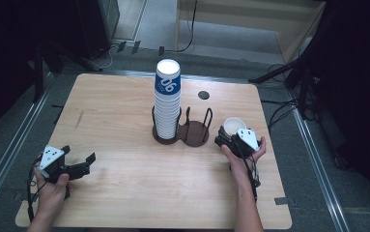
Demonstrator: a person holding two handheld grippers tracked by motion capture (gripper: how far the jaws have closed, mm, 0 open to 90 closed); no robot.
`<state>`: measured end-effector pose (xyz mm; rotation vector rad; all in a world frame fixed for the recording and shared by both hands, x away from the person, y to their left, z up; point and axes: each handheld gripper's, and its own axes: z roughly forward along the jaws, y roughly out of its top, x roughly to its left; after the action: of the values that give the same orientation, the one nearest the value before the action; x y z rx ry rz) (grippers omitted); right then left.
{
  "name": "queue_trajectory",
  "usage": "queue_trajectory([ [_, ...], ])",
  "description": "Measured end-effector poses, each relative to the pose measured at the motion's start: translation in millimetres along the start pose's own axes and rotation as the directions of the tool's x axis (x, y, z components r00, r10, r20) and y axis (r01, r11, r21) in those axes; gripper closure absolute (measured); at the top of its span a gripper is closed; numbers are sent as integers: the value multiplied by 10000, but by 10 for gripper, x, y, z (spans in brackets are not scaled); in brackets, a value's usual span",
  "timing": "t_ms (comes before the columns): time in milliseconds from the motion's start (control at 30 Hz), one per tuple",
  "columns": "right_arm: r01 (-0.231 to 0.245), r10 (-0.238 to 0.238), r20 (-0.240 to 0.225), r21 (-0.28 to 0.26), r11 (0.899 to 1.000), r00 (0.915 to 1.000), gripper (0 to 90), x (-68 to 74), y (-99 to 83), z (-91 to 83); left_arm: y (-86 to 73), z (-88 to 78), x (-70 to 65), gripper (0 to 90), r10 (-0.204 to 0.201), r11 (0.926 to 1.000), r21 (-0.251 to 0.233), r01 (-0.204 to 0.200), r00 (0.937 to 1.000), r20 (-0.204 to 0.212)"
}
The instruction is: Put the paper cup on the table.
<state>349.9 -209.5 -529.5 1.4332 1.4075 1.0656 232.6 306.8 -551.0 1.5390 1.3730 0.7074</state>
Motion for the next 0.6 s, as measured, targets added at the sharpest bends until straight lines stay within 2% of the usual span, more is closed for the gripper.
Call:
queue_trajectory([
  [67,-245,244,-90,-85,9997,9997,0,-10,27,-39,0,1,-1,0,-7,10000,-2,7,10000,16],
  [200,-343,337,-250,-229,9992,9991,0,-13,80,-120,0,2,-3,0,-6,10000,0,6,10000,1],
  [467,-382,358,-418,-598,9975,9985,0,-1,174,-317,0,1,-6,0,57,10000,18,-57,10000,17],
  [600,-264,243,-290,-758,9968,9993,0,-38,173,-412,0,-2,-9,0,132,9999,60,-132,9999,23],
])
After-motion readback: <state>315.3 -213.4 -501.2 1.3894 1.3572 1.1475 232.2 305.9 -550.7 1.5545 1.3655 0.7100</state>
